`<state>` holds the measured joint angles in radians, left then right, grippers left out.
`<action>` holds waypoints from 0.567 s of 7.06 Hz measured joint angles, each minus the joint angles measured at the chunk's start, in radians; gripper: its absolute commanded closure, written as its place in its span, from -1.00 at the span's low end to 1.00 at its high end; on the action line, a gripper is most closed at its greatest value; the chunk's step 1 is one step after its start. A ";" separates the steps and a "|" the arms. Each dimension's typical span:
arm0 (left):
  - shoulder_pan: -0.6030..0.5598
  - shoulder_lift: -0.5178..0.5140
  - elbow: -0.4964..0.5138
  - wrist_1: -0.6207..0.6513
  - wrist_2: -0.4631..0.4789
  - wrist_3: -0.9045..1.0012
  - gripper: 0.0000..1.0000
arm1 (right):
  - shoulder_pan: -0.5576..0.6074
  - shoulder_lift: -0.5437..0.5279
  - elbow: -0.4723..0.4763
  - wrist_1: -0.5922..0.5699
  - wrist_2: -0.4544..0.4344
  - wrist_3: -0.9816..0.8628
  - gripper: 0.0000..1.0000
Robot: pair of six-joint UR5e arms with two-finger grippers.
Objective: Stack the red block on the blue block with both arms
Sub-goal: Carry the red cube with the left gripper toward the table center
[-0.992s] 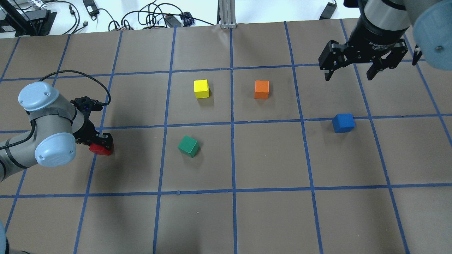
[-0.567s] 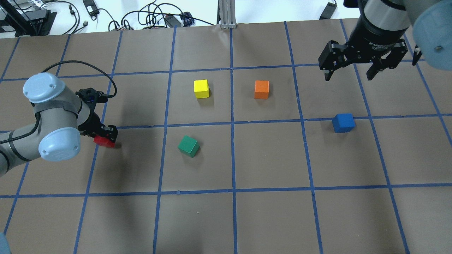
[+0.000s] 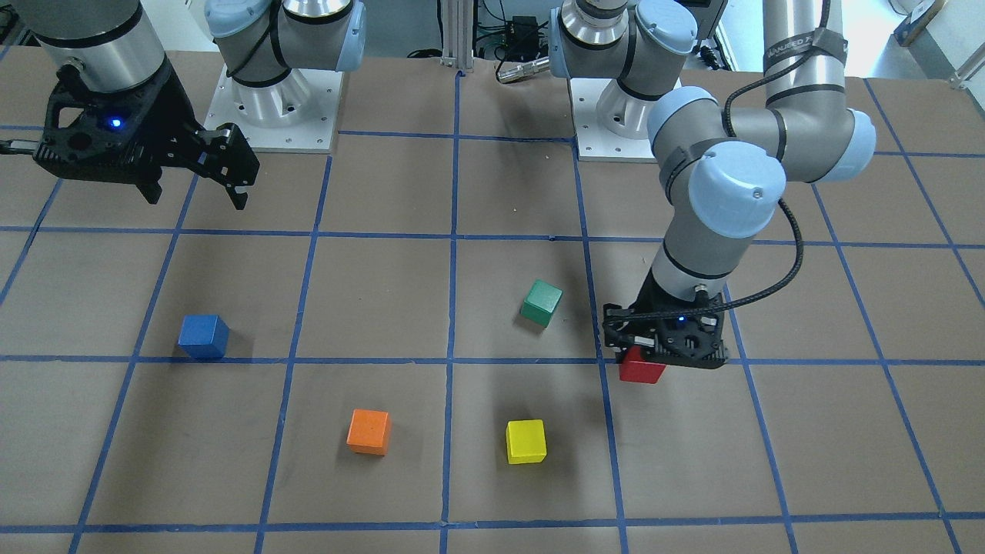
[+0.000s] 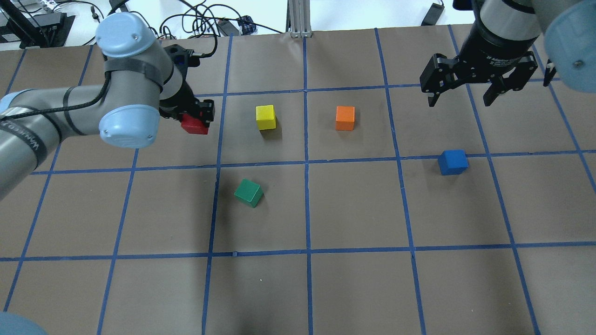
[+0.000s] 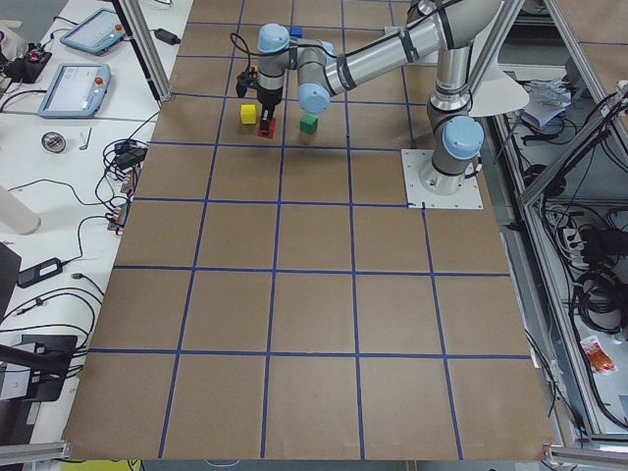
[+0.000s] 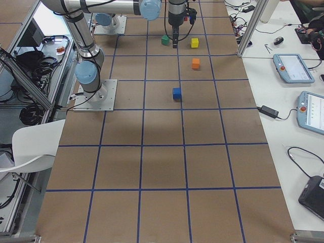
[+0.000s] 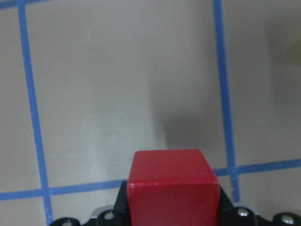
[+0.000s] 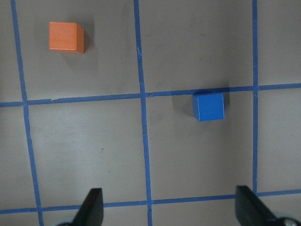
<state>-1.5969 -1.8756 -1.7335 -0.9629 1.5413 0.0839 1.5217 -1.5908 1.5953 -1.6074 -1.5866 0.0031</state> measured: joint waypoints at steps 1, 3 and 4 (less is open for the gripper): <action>-0.072 -0.050 0.051 -0.010 -0.041 -0.073 0.89 | 0.000 0.000 0.000 0.000 -0.001 0.000 -1.00; -0.221 -0.131 0.115 -0.013 -0.046 -0.245 0.90 | 0.000 0.000 0.000 0.000 -0.001 0.000 -1.00; -0.268 -0.167 0.123 -0.012 -0.043 -0.308 0.80 | 0.000 0.000 0.000 0.000 0.000 0.000 -1.00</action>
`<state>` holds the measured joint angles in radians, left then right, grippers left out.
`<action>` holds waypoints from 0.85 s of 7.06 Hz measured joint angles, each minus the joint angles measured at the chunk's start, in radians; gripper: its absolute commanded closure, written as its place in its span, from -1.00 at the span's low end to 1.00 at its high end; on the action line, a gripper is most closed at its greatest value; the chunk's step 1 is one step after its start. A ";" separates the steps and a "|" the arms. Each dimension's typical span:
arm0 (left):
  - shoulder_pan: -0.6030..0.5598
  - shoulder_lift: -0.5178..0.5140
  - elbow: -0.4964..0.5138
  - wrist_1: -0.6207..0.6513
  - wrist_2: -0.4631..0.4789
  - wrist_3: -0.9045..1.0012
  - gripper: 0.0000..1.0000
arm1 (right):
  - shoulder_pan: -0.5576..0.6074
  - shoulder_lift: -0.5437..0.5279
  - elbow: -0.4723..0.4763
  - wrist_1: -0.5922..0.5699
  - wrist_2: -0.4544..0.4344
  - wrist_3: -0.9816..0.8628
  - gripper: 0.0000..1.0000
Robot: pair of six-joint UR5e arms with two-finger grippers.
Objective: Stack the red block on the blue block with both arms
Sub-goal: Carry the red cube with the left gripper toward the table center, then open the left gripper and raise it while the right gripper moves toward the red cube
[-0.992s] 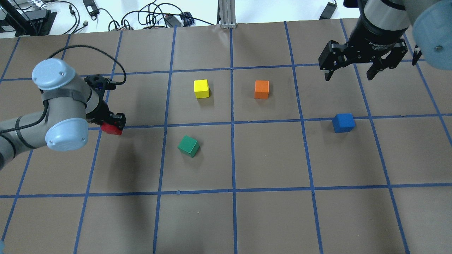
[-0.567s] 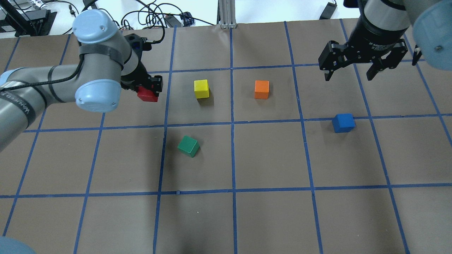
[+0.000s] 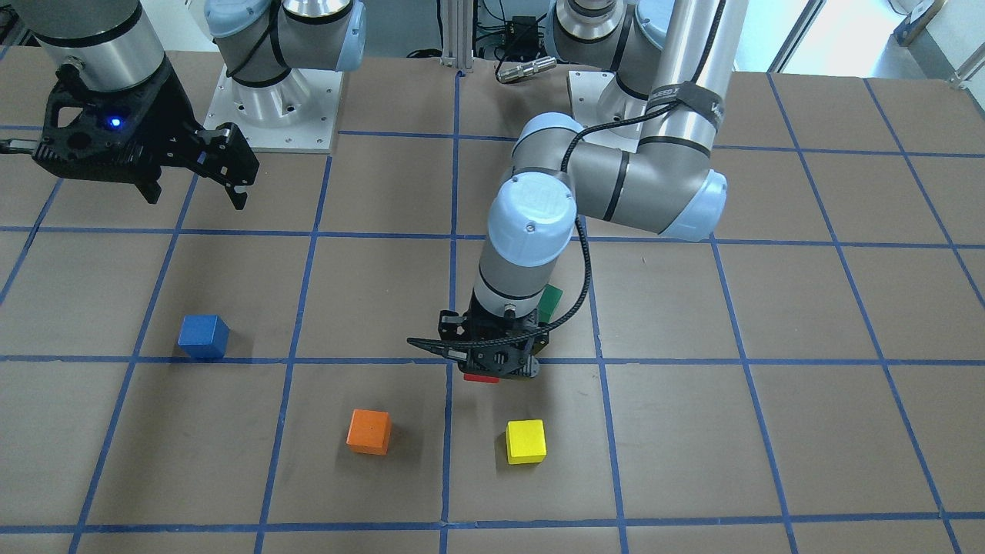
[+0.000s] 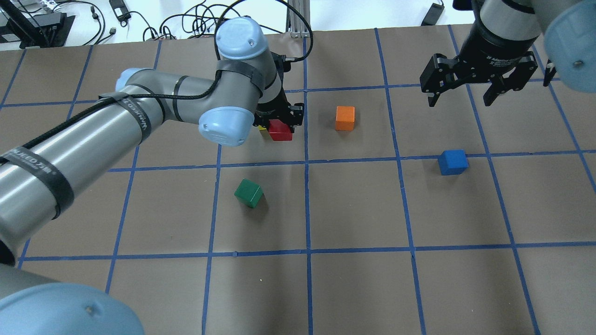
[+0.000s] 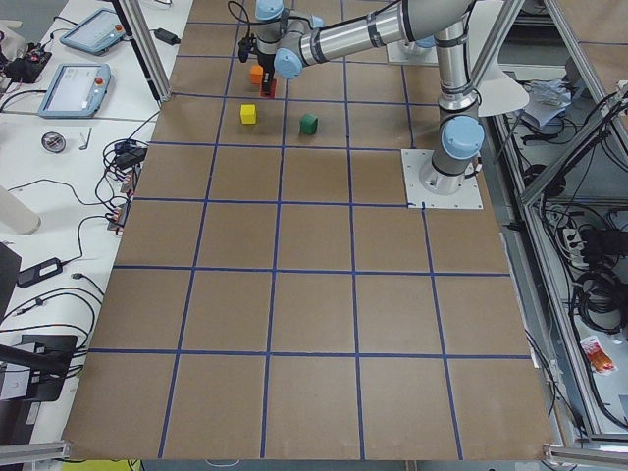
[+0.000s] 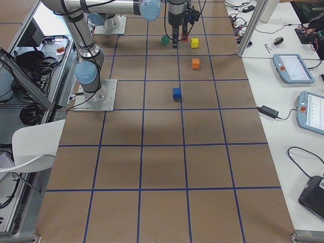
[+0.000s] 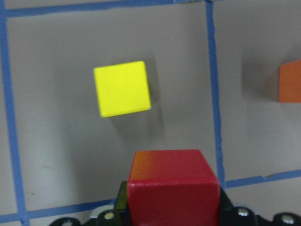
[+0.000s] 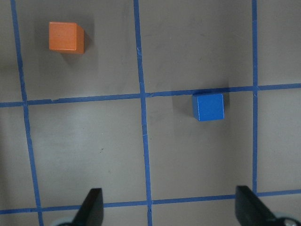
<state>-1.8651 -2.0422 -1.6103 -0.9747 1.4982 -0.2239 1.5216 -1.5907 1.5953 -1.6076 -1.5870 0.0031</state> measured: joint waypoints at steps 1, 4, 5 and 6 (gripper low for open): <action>-0.029 -0.028 0.003 0.002 0.003 -0.051 0.55 | 0.000 0.000 0.000 0.000 0.000 0.000 -1.00; -0.062 -0.094 0.004 0.038 0.038 -0.101 -1.00 | -0.004 0.000 -0.006 -0.001 0.001 -0.001 -1.00; -0.067 -0.099 0.005 0.062 0.037 -0.102 -1.00 | -0.005 0.001 -0.008 -0.001 0.001 -0.002 -1.00; -0.062 -0.083 0.007 0.071 0.032 -0.096 -1.00 | -0.005 0.002 -0.009 -0.008 0.002 -0.004 -1.00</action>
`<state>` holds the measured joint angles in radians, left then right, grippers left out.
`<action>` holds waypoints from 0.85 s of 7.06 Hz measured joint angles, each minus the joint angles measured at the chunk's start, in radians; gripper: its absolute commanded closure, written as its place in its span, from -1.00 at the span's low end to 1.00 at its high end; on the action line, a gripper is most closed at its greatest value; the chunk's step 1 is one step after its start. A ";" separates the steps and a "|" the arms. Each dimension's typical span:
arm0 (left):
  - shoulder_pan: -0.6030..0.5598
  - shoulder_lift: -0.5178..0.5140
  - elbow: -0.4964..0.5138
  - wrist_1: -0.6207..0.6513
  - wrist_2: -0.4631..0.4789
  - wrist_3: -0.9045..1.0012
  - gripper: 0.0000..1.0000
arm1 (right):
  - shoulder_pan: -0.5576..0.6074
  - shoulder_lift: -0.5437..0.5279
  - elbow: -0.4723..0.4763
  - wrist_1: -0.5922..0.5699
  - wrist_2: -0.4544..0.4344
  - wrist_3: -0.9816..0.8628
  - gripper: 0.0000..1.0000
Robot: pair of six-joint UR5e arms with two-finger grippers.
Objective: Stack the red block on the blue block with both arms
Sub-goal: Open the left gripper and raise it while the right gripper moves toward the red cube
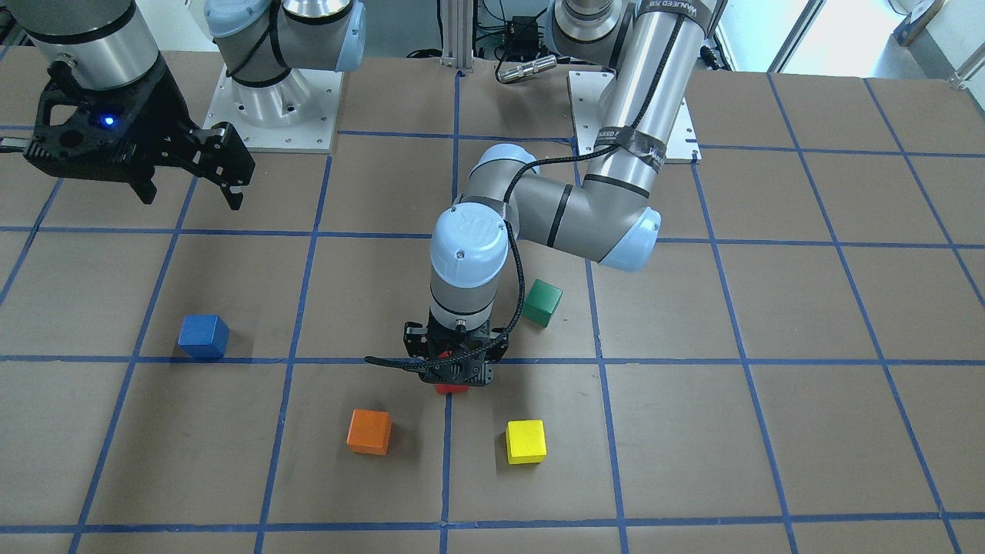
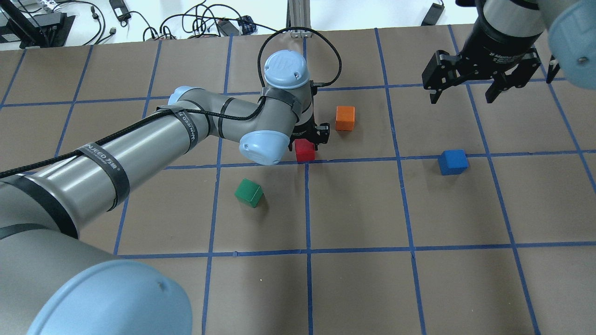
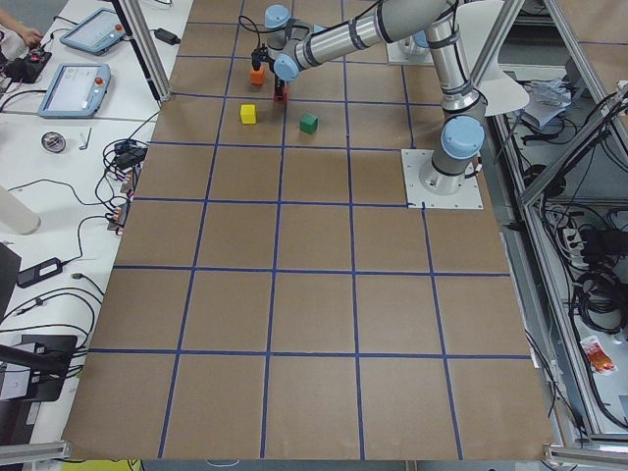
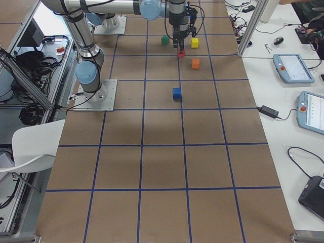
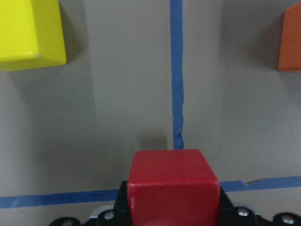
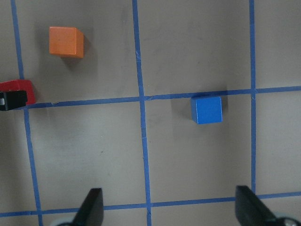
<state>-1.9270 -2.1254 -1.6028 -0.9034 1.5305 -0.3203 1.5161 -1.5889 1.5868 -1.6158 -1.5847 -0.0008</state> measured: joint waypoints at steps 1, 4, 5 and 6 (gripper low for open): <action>0.026 0.028 -0.001 -0.001 -0.016 0.017 -1.00 | 0.000 0.001 0.000 -0.021 0.004 -0.001 -1.00; 0.217 0.189 0.004 -0.166 -0.078 0.254 -1.00 | 0.001 0.013 0.008 -0.053 0.014 0.001 -1.00; 0.286 0.256 0.014 -0.275 -0.073 0.331 -1.00 | 0.005 0.028 0.007 -0.054 0.022 0.001 -1.00; 0.333 0.325 0.035 -0.388 -0.066 0.368 -1.00 | 0.012 0.050 0.006 -0.065 0.049 0.001 -1.00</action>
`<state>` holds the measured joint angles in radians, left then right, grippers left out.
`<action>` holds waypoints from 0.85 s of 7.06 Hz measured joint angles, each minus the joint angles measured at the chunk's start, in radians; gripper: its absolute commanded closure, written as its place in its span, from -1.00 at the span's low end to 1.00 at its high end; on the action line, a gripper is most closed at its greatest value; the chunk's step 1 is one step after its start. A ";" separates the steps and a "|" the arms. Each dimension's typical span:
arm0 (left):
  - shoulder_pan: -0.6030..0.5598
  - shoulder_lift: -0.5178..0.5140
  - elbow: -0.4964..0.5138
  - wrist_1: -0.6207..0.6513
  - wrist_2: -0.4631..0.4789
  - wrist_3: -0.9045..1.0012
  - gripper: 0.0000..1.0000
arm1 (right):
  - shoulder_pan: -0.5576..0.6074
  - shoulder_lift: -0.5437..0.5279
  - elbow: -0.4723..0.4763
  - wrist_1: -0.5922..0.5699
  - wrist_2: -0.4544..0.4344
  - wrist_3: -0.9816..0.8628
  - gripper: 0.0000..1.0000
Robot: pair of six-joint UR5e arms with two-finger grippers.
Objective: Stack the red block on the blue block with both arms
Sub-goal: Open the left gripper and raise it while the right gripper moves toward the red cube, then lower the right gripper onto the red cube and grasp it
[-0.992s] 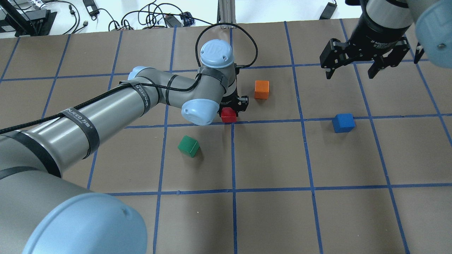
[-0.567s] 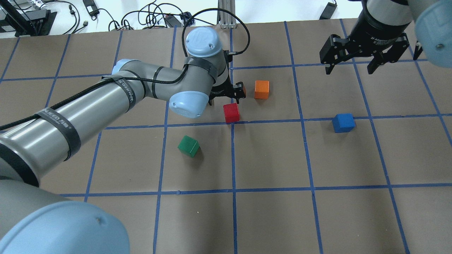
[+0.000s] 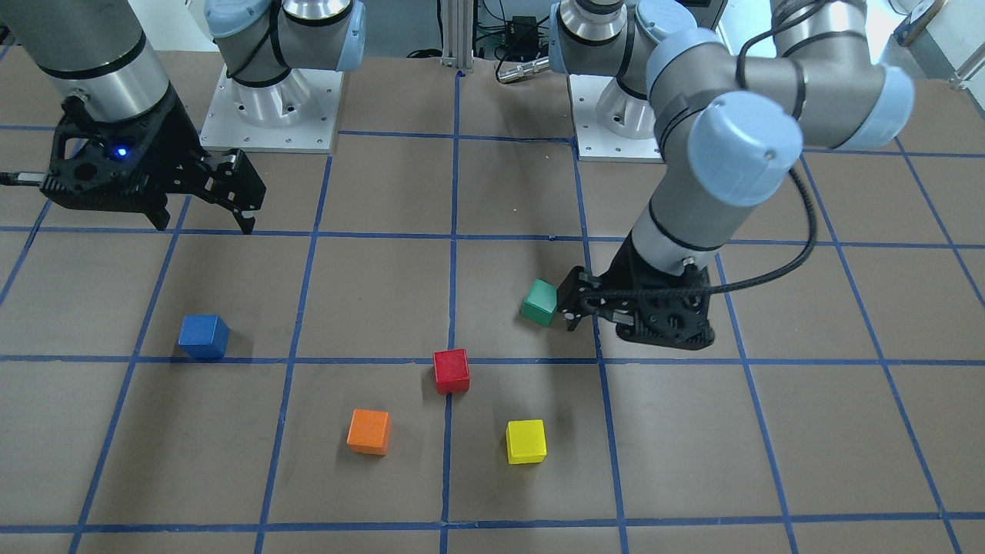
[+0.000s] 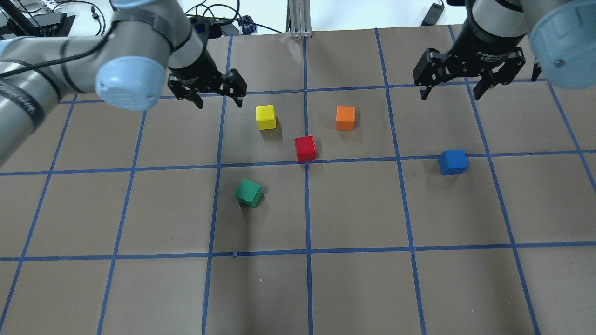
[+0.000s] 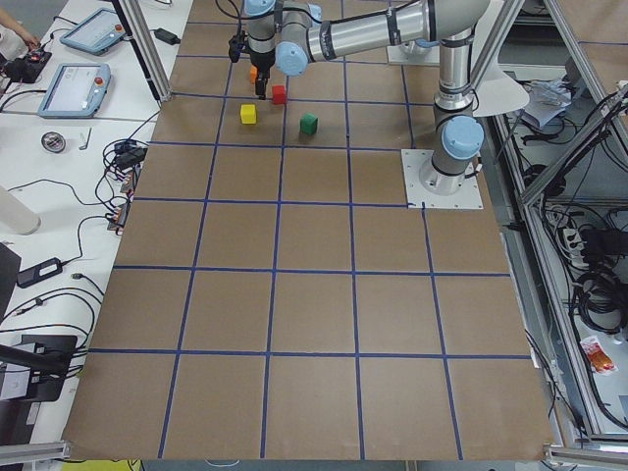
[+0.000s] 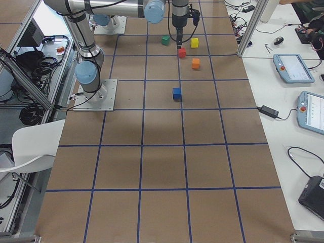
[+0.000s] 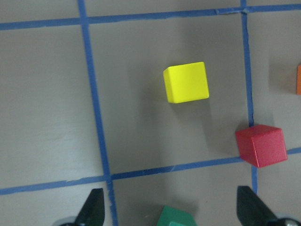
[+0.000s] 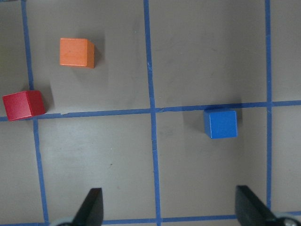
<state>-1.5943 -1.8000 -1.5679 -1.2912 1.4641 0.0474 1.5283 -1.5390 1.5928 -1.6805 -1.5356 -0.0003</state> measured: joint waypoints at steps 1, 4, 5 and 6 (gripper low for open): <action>0.019 0.064 0.021 -0.090 0.027 0.021 -1.00 | 0.006 0.026 -0.001 -0.017 0.043 0.000 -1.00; 0.019 0.222 0.029 -0.208 0.109 0.045 -1.00 | 0.105 0.135 -0.006 -0.121 0.092 0.010 -1.00; 0.018 0.234 0.030 -0.233 0.110 0.041 -1.00 | 0.169 0.185 -0.006 -0.201 0.087 0.035 -1.00; 0.018 0.235 0.035 -0.244 0.113 0.040 -1.00 | 0.216 0.231 -0.006 -0.262 0.084 0.073 -1.00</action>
<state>-1.5766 -1.5649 -1.5329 -1.5350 1.5769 0.0872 1.7440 -1.3081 1.5863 -1.9422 -1.4518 0.0724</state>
